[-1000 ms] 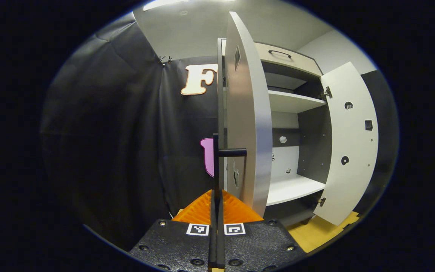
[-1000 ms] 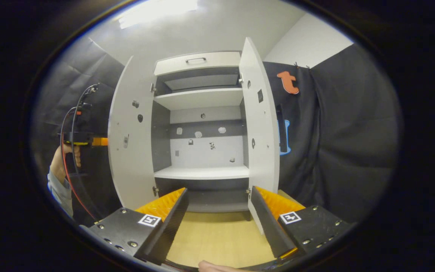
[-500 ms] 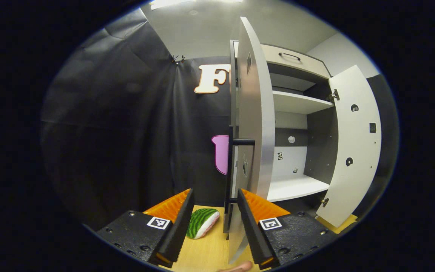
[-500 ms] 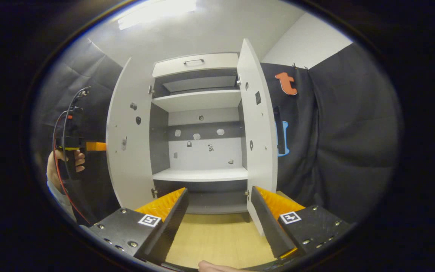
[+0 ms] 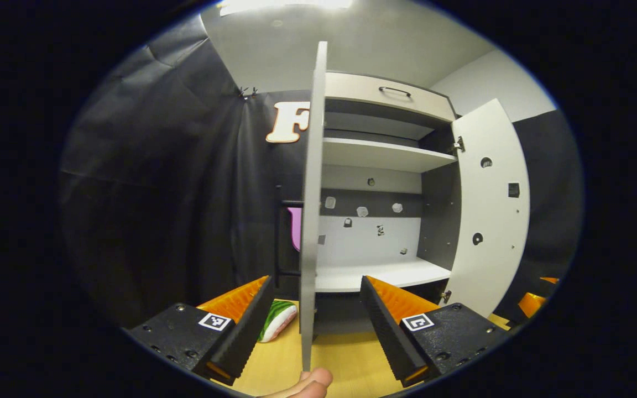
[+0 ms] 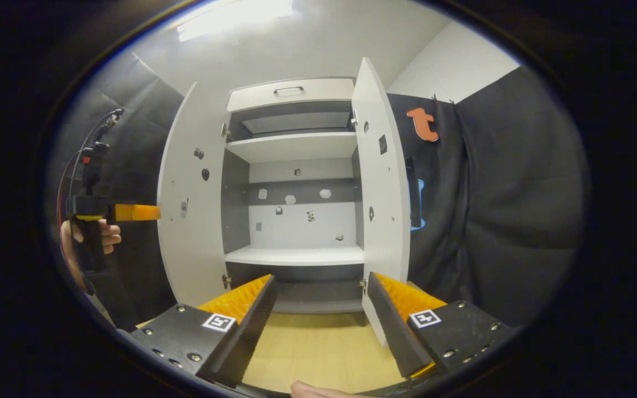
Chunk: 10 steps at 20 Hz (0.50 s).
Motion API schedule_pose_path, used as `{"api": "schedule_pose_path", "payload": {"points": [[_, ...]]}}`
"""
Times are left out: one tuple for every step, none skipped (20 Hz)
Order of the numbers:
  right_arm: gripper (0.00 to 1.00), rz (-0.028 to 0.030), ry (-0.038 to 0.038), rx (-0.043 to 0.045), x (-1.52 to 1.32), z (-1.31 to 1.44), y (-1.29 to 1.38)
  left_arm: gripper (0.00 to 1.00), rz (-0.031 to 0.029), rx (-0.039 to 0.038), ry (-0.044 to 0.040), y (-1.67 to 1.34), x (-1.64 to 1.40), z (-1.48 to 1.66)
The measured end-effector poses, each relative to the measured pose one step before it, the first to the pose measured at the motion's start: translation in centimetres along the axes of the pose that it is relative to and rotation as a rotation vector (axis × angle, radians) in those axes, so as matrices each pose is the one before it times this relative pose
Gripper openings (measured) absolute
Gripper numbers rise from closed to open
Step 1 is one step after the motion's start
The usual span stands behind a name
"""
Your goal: Open the right door of the double-door shoe cabinet with the right hand, and open the left door with the left hand.
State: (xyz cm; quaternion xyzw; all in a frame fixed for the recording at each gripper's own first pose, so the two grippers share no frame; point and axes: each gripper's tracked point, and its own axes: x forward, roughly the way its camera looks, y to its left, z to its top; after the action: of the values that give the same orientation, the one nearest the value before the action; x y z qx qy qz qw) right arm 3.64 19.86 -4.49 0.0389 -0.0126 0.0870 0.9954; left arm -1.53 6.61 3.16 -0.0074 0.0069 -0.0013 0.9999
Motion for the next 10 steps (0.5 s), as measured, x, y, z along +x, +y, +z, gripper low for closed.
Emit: {"api": "schedule_pose_path", "payload": {"points": [[0.98,-0.00412,-0.00284,0.00344,-0.037,0.100,-0.289,0.96,-0.00207,0.01593,-0.00861,-0.927,-0.407,-0.006],[0.98,-0.00170,-0.00134,0.00154,-0.096,0.085,-0.197,0.96,0.01068,0.01115,-0.00464,-0.646,-0.425,-0.020],[0.98,-0.00085,-0.00223,0.00065,-0.118,0.053,-0.241,0.96,0.00975,0.00890,-0.00802,-0.764,-0.423,-0.060],[0.98,-0.00260,-0.00151,0.00024,-0.116,0.136,-0.234,0.94,0.00244,0.00515,-0.00957,-0.784,-0.395,0.009],[0.98,-0.00283,-0.00120,-0.00051,-0.067,0.099,-0.161,0.96,-0.00087,0.00403,-0.00573,-0.905,-0.378,-0.183],[0.98,-0.00225,-0.00079,-0.00160,-0.062,0.097,-0.249,0.94,-0.00586,0.00468,-0.00477,-0.774,-0.372,-0.241],[0.98,-0.00155,-0.00142,-0.00240,-0.012,0.051,-0.166,0.96,-0.00398,0.00332,0.00467,-0.597,-0.339,-0.422],[0.98,-0.00069,-0.00289,-0.00274,-0.057,0.093,-0.113,0.94,-0.00518,0.00026,0.00079,-0.513,-0.389,-0.319],[0.98,-0.00105,-0.00437,-0.00157,-0.057,0.113,-0.123,0.96,-0.00456,-0.00210,0.00115,-0.483,-0.238,-0.351],[0.98,-0.00064,-0.00397,-0.00044,-0.071,0.171,-0.076,0.96,-0.00530,-0.00451,0.00405,-0.394,-0.255,-0.423]]}}
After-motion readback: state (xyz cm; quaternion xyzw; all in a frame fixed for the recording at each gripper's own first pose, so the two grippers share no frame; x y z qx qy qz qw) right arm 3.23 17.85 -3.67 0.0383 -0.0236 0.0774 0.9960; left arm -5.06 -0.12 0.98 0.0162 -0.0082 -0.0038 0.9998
